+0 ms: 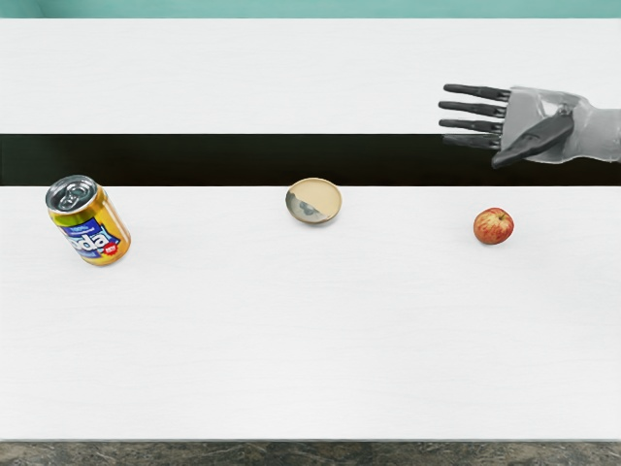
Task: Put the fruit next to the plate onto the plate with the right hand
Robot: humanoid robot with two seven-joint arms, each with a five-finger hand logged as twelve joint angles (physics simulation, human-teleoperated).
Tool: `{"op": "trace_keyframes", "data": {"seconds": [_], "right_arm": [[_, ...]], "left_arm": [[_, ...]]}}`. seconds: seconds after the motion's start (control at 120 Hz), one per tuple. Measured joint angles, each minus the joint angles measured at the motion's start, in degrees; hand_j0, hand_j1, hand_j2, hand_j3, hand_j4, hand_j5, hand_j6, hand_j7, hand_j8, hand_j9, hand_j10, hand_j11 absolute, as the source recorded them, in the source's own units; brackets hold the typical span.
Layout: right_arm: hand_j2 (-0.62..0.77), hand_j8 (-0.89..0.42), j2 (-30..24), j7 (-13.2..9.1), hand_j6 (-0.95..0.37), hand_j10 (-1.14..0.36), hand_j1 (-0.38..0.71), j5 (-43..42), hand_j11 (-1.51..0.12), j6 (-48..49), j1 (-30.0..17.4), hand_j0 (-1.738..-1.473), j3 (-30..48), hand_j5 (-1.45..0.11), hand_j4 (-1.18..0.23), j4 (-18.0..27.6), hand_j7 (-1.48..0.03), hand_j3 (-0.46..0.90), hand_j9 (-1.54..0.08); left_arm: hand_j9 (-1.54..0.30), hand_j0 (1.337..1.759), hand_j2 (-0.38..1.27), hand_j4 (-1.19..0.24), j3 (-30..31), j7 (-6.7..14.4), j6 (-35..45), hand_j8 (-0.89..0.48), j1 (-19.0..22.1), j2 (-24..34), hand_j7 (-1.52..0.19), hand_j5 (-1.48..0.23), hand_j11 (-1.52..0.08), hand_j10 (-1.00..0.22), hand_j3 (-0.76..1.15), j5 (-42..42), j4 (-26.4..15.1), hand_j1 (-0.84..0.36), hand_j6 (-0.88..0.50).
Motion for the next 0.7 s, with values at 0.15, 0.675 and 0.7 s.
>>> {"op": "trace_keyframes", "data": {"seconds": [0.15, 0.675, 0.7], "right_arm": [[-0.01, -0.03, 0.0, -1.1, -0.03, -0.03, -0.31, -0.3, -0.04, 0.0, 0.2, -1.658, 0.4, -0.04, -0.03, -0.2, -0.04, 0.0, -0.04], [-0.01, -0.04, -8.3, -1.1, -0.04, -0.04, -0.3, -40.3, -0.05, 0.0, 1.3, -1.658, 11.3, -0.05, -0.04, 15.7, -0.05, 0.0, -0.05], [-0.01, -0.04, -8.4, -1.1, -0.04, -0.04, -0.3, -42.3, -0.05, 0.0, 1.0, -1.658, 11.4, -0.05, -0.04, 17.2, -0.05, 0.0, -0.05]], "left_arm": [[-0.32, 1.658, 0.05, -0.25, 0.0, 0.0, 0.0, -0.25, 0.0, 0.0, -0.32, -0.32, -0.32, -0.25, 0.0, 0.0, 0.0, 0.06, -0.25], [-0.32, 1.658, 0.05, -0.24, 0.0, 0.0, 0.0, -0.25, 0.0, 0.0, -0.32, -0.32, -0.32, -0.24, 0.0, 0.0, 0.0, 0.06, -0.25], [-0.32, 1.658, 0.05, -0.24, 0.0, 0.0, 0.0, -0.25, 0.0, 0.0, -0.32, -0.32, -0.32, -0.24, 0.0, 0.0, 0.0, 0.06, -0.25]]}}
